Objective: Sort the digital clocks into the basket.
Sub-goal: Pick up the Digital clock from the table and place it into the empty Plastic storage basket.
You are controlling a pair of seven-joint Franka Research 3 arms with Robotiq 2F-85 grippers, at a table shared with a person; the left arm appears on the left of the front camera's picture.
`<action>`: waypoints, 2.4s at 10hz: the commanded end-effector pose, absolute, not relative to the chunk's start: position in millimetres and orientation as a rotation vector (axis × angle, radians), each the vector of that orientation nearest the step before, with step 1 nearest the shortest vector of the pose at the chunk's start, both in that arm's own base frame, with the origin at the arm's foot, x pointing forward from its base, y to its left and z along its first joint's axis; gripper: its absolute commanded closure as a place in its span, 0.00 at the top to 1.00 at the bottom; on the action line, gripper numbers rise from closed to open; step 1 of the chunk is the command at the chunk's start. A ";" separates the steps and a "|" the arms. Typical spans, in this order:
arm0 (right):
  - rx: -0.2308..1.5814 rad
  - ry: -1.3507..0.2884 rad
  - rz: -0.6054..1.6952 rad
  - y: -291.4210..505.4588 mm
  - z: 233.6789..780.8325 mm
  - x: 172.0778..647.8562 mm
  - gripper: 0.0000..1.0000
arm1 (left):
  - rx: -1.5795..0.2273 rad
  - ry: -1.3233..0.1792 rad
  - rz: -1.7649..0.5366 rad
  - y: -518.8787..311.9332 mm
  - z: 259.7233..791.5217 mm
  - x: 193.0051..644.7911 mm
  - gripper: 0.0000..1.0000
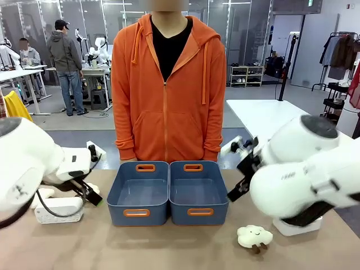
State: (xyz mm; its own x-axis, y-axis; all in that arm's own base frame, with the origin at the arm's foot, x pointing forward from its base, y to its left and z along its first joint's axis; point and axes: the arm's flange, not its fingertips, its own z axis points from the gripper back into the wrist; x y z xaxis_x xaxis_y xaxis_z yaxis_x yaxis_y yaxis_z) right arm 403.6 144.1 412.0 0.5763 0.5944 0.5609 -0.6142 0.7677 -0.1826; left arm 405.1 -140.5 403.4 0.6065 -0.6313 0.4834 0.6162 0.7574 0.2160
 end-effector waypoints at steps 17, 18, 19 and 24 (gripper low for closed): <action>0.266 -0.846 0.845 -89.4 540.6 321.2 1.00 | -0.287 -0.772 -0.679 56.5 562.9 310.3 1.00; 0.266 -0.846 0.845 -89.4 540.6 321.2 1.00 | -0.287 -0.772 -0.679 56.5 562.9 310.3 1.00; 0.266 -0.846 0.845 -89.4 540.6 321.2 1.00 | -0.287 -0.772 -0.679 56.5 562.9 310.3 1.00; 0.266 -0.846 0.845 -89.4 540.6 321.2 1.00 | -0.287 -0.772 -0.679 56.5 562.9 310.3 1.00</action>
